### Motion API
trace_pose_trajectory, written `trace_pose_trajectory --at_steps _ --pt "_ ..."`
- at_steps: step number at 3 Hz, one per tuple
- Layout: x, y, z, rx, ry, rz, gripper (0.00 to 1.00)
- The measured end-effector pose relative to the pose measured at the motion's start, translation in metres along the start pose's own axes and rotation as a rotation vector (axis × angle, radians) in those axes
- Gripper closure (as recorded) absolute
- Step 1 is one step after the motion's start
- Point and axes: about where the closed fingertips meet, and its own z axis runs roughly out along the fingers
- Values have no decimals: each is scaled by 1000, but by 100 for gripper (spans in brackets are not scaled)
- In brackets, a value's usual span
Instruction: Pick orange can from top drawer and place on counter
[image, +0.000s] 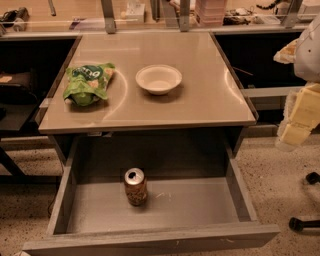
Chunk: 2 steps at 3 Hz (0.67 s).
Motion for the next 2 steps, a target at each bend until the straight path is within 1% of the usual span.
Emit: trace_pose_trajectory --at_steps 1,2 --pt "2 -5 2 22 -3 3 0" --pt "6 10 44 -34 -72 59 0"
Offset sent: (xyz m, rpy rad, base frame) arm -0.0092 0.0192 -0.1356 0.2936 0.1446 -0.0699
